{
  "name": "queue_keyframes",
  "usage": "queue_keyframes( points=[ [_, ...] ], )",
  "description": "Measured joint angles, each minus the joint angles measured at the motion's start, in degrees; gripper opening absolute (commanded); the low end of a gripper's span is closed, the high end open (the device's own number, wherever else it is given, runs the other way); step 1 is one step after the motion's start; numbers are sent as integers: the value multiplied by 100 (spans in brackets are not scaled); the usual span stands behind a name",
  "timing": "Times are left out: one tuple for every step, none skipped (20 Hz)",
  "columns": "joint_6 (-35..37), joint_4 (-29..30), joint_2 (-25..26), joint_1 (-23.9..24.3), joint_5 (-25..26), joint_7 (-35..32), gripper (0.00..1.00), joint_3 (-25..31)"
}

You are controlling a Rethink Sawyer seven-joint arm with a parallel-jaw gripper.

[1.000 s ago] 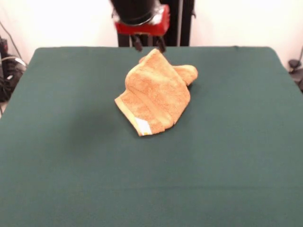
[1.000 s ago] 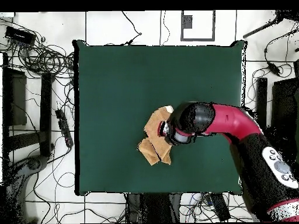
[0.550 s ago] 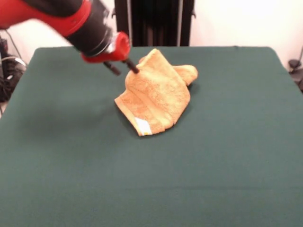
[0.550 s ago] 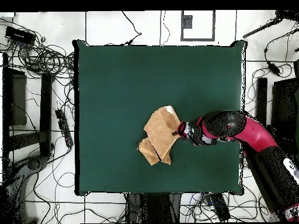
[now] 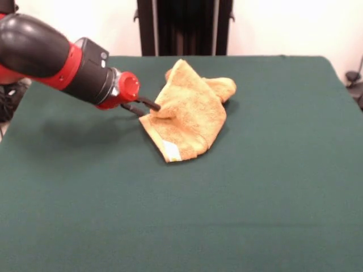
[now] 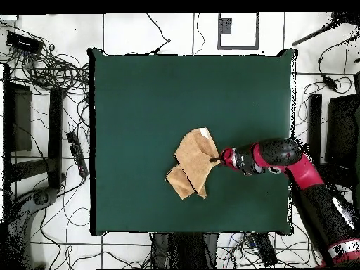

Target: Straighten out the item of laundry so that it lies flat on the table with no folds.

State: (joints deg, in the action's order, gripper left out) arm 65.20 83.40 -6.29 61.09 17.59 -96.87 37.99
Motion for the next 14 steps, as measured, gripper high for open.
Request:
queue_keyframes(
  points=[
    [42,-16,37,17,-14,4,100,12],
    [100,-39,113,47,-34,4,100,38],
    [114,-44,142,59,-46,4,100,49],
    [128,-48,172,71,-58,4,100,60],
    [161,-51,268,109,-117,4,100,91],
    [172,-51,305,122,-143,4,100,101],
    [187,-51,364,146,-188,4,100,115],
    [203,-52,423,170,-233,4,100,129],
    [220,-53,515,212,-310,4,100,151],
    [222,-53,539,224,-330,4,100,157],
    [227,-53,585,247,-372,4,100,170],
    [227,-54,639,273,-422,4,100,184],
    [226,-53,688,297,-459,4,100,198],
    [227,-54,729,317,-486,4,100,209]
  ],
)
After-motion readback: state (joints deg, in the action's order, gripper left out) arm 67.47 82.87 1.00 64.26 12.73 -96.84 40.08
